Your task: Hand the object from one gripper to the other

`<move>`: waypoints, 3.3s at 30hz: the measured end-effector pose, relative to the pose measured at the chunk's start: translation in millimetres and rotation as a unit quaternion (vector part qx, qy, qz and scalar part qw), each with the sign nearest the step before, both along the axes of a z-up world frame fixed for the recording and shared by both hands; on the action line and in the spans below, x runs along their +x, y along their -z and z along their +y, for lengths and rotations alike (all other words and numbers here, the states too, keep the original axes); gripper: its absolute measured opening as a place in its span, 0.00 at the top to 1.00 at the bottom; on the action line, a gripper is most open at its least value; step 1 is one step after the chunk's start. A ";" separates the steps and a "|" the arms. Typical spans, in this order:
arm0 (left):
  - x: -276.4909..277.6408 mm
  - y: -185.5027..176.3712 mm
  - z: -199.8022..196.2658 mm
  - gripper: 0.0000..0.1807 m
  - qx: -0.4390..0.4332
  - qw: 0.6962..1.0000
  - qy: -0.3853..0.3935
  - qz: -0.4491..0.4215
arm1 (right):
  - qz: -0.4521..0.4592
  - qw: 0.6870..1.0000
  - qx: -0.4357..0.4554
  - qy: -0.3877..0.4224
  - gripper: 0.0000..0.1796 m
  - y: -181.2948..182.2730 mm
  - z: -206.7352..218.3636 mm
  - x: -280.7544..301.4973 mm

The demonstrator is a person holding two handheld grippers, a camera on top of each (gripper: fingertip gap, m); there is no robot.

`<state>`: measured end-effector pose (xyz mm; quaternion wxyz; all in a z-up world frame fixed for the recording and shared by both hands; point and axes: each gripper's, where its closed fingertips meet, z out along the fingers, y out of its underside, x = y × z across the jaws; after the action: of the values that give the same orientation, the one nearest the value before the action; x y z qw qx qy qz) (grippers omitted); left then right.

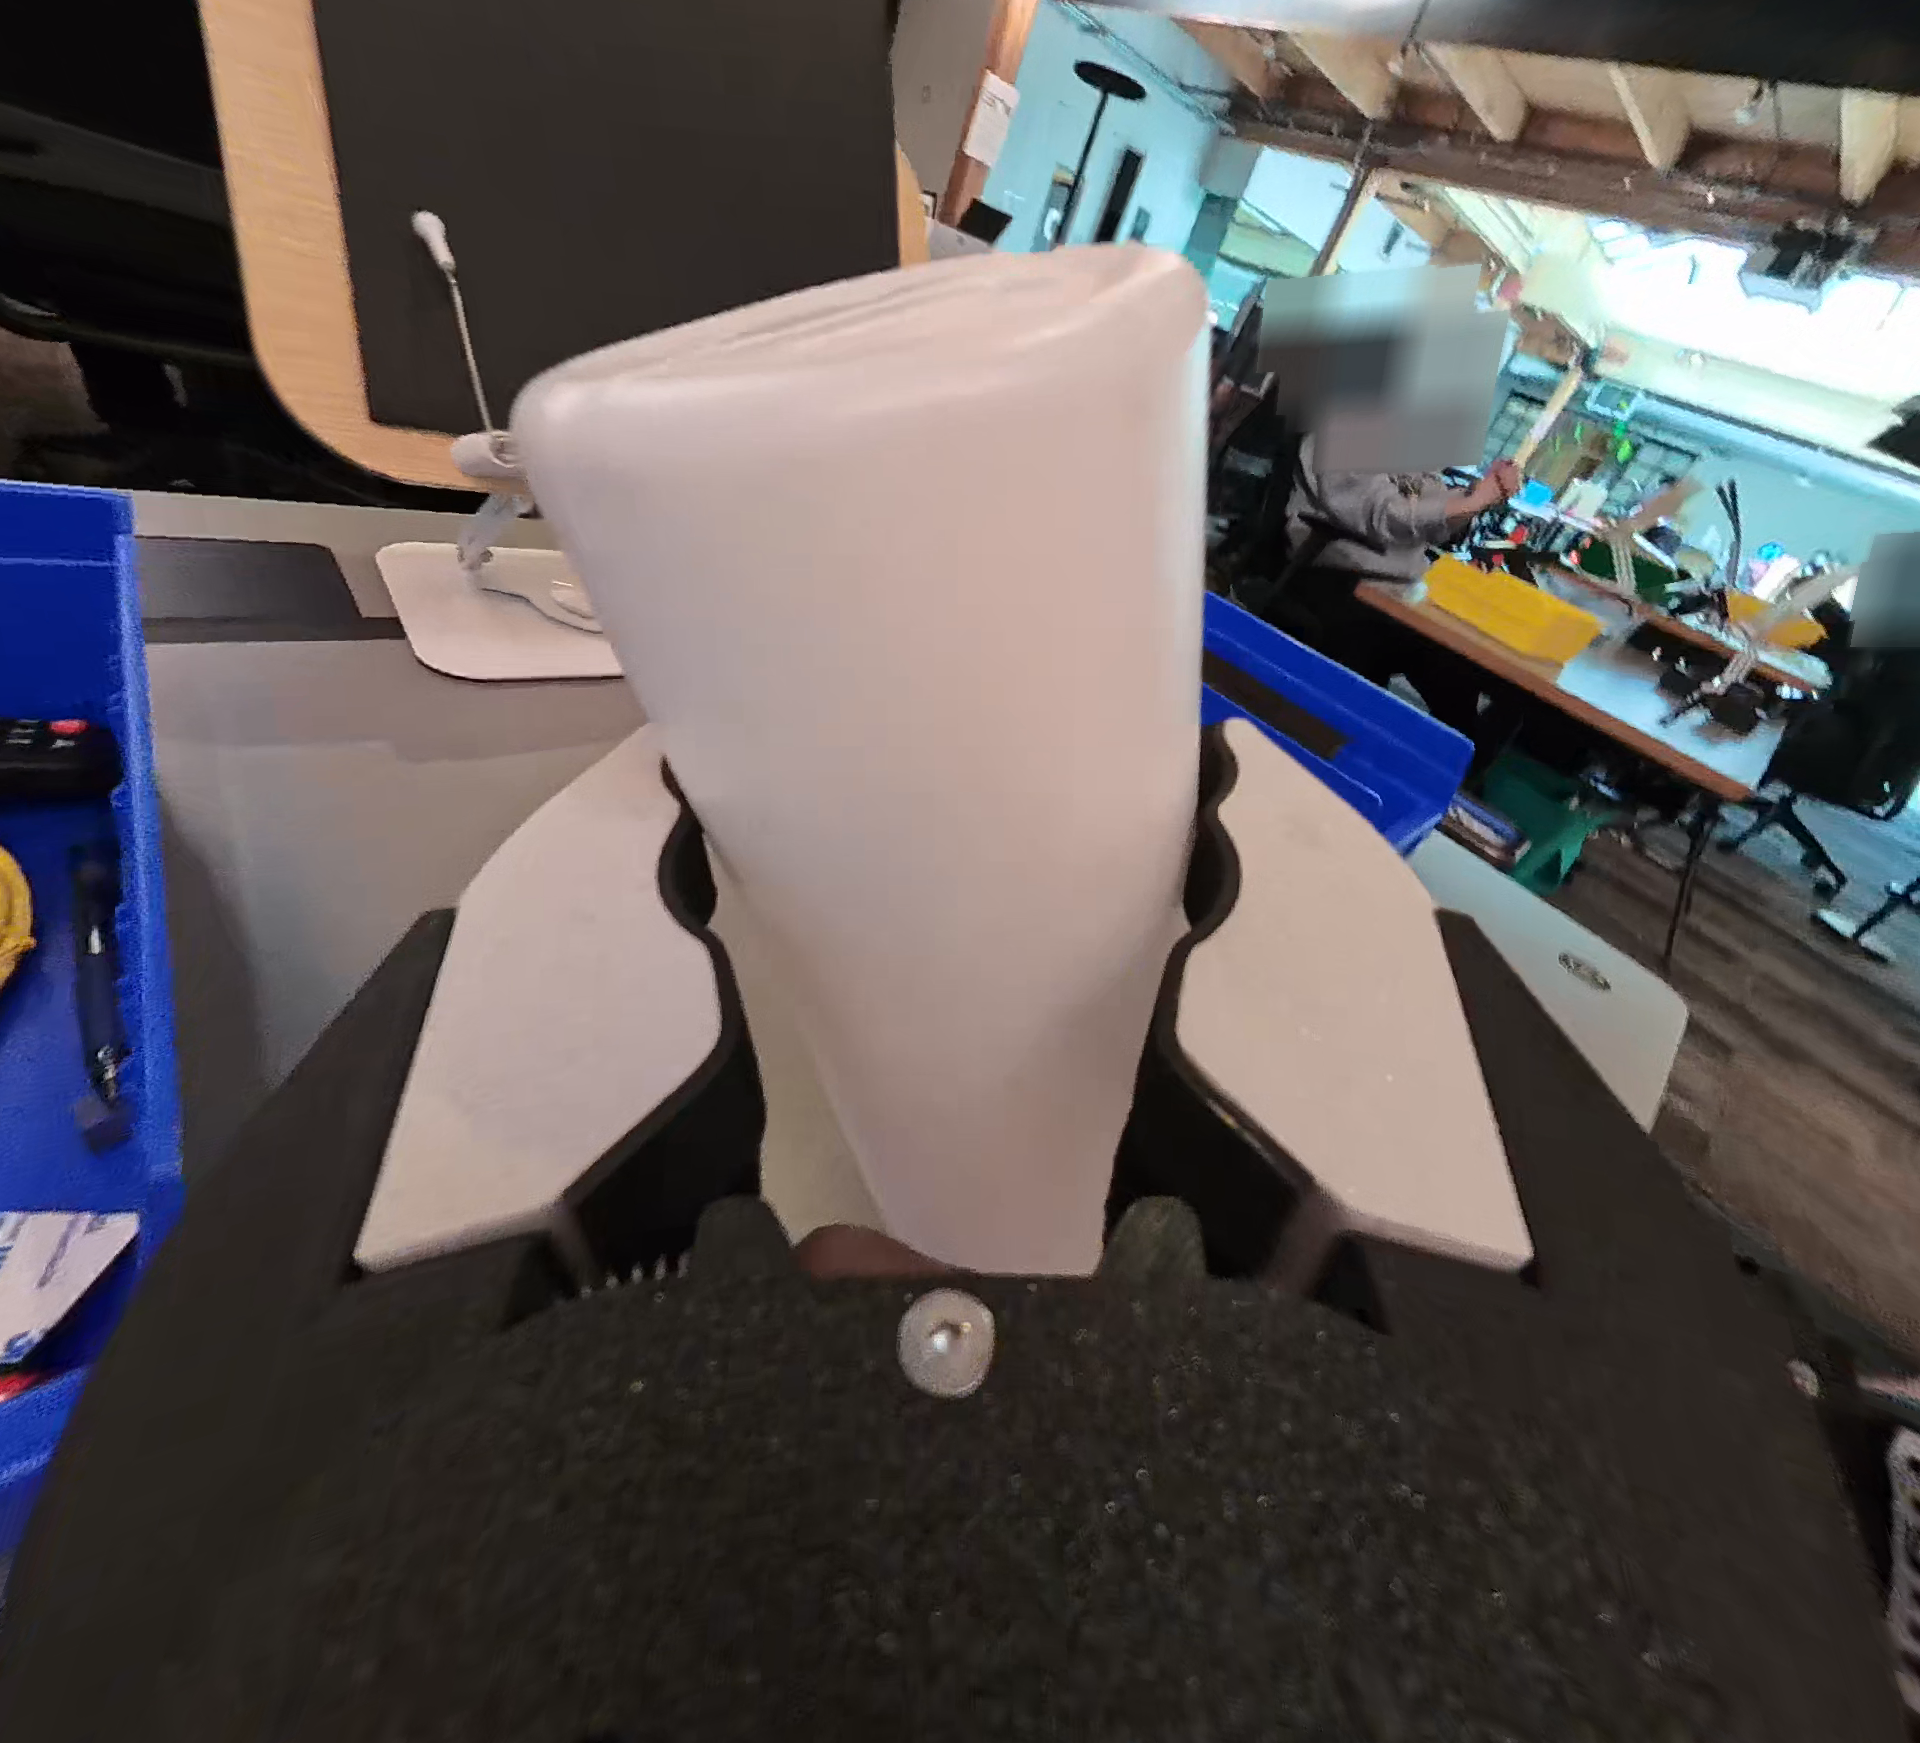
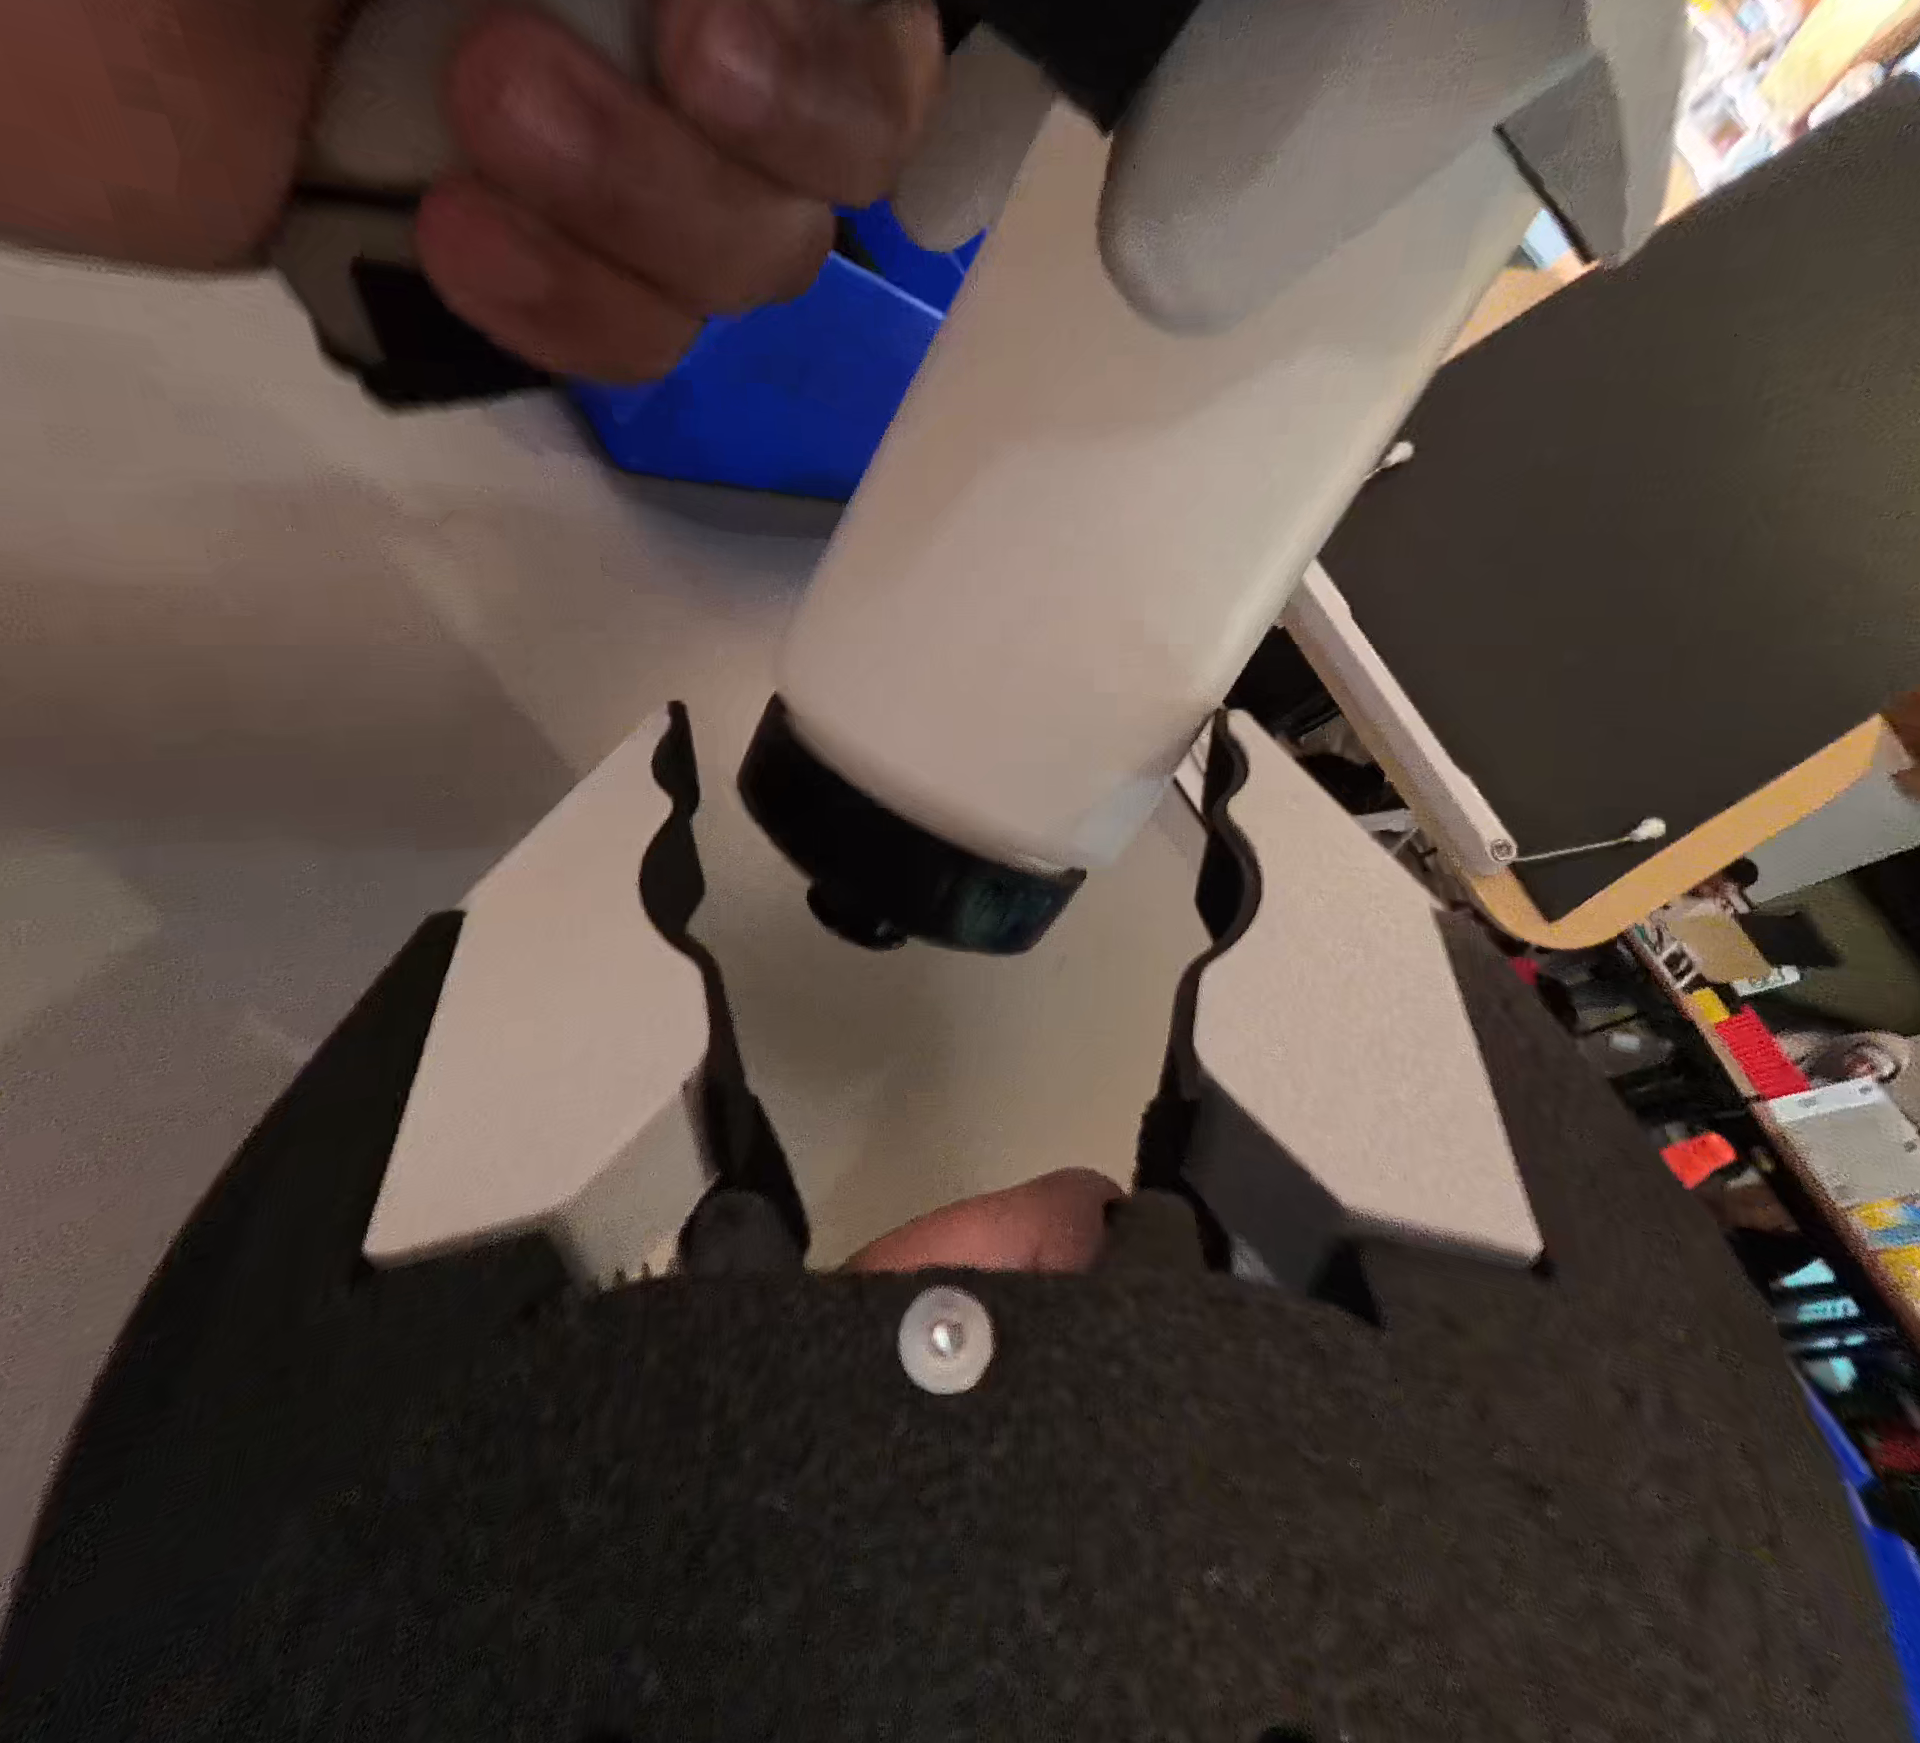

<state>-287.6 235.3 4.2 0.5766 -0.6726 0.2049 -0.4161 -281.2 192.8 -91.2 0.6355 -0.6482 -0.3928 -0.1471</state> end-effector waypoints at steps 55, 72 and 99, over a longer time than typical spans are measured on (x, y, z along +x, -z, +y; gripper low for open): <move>64.7 59.5 -48.9 0.50 0.308 0.891 -0.002 0.335 | 0.651 0.540 -0.451 -0.286 0.48 -47.2 3.7 39.8; 49.2 36.7 -60.9 0.50 0.057 0.978 0.165 0.112 | -0.214 0.962 0.049 -0.165 0.46 -44.1 9.6 78.8; -21.4 67.3 -9.8 0.65 0.021 0.990 0.021 0.141 | 0.131 0.975 -0.131 0.121 0.55 -234.4 101.2 299.7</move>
<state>-309.0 225.6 -63.1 0.5474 -0.7078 0.3068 -0.3243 18.5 294.0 143.2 0.5689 -0.7818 -0.2411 -0.0842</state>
